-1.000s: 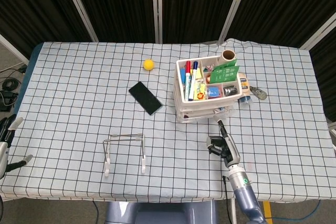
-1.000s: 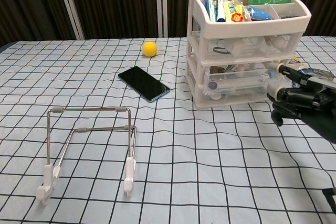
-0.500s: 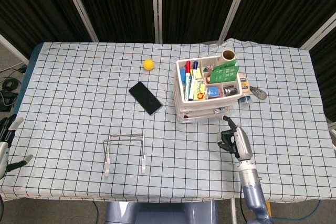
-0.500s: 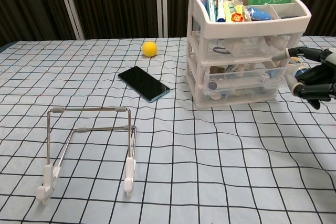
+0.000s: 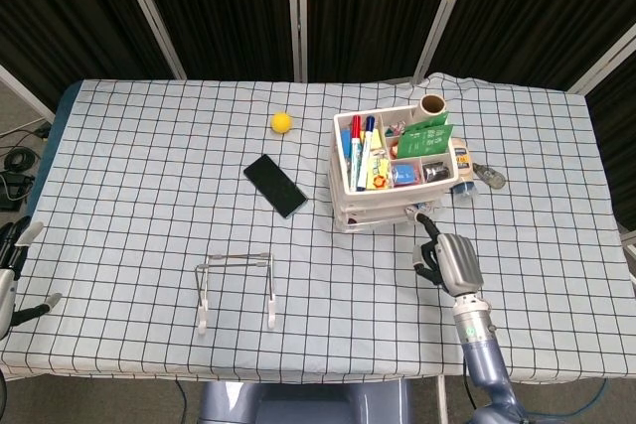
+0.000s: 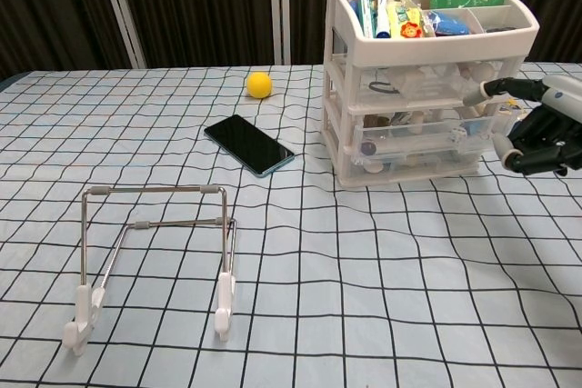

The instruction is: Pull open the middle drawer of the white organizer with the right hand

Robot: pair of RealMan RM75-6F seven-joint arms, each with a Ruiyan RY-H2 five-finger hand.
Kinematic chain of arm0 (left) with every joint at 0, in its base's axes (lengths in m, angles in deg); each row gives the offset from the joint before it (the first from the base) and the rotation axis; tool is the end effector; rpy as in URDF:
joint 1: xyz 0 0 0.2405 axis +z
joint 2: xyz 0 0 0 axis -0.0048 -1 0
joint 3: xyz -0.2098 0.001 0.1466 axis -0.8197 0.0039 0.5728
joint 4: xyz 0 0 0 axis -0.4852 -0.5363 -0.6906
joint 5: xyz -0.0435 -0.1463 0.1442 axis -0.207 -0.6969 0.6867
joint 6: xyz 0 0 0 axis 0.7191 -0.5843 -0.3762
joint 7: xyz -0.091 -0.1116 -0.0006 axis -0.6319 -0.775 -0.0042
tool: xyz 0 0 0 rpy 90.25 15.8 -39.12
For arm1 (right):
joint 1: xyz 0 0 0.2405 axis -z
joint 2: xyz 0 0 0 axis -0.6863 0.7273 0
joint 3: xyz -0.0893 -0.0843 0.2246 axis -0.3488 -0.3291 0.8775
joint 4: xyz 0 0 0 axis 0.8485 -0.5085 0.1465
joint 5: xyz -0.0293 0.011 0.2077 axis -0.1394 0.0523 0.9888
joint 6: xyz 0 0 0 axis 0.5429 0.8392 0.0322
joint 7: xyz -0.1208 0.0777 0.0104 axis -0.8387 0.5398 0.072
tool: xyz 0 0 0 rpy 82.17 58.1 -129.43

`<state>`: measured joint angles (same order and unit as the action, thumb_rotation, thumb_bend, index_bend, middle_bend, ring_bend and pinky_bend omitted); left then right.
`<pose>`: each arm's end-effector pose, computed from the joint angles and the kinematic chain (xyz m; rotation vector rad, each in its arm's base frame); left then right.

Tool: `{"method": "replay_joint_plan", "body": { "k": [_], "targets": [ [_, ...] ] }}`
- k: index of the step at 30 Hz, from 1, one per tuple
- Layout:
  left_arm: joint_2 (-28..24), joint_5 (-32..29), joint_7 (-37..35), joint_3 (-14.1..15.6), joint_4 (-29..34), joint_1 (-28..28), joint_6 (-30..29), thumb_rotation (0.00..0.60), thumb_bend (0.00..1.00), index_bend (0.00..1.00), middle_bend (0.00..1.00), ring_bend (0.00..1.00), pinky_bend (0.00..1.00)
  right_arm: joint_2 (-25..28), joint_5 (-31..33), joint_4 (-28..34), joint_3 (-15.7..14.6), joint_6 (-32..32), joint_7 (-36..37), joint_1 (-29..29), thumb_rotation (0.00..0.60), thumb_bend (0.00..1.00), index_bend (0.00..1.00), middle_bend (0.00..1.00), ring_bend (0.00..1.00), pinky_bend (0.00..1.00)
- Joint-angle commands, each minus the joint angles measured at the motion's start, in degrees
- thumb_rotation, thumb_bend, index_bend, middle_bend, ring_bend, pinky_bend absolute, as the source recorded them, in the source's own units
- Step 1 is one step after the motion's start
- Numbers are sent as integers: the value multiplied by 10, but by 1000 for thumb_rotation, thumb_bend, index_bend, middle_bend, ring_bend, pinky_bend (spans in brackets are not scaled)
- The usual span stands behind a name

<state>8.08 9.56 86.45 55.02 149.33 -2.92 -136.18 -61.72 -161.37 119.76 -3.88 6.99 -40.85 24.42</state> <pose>-0.3098 0.1700 0.1680 -1.3680 -0.8475 -0.8835 -0.1996 -0.2681 0.0175 1.3609 -1.2642 1.2112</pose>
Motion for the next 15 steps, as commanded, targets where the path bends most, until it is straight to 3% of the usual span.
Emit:
{"method": "replay_joint_plan", "body": {
  "k": [1,15],
  "targets": [
    [0,0,1,0,0,0,1,600,0,0,0,0,0,1,17,0,-4,3,-57,-16,600,552,191,957,954,798],
    [0,-2,2,0,2,-1,4,600,0,0,0,0,0,-17,48,-6,2,11,-66,-39,600,552,220,957,954,797]
  ]
}}
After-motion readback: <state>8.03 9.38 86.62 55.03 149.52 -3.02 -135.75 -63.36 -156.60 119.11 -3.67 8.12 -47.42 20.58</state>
